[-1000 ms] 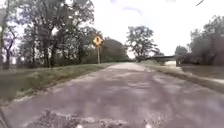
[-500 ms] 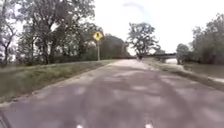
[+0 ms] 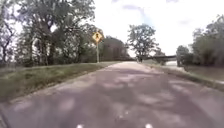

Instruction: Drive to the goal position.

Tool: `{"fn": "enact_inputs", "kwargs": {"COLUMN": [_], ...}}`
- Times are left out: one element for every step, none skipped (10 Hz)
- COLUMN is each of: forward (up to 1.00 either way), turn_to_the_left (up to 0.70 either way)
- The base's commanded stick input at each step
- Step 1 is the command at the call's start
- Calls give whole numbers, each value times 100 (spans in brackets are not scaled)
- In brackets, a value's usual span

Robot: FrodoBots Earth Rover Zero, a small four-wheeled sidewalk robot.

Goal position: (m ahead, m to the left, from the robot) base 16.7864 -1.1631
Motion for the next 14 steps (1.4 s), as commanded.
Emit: {"fn": "enact_inputs", "kwargs": {"forward": [100, 100, 100, 100, 100, 100, 100, 100, 100, 100, 100, 100, 100, 100], "turn_to_the_left": [-27, -16, -3, 0, 0, 0, 0, 0, -14, -27, -20, -7, 0, 0]}}
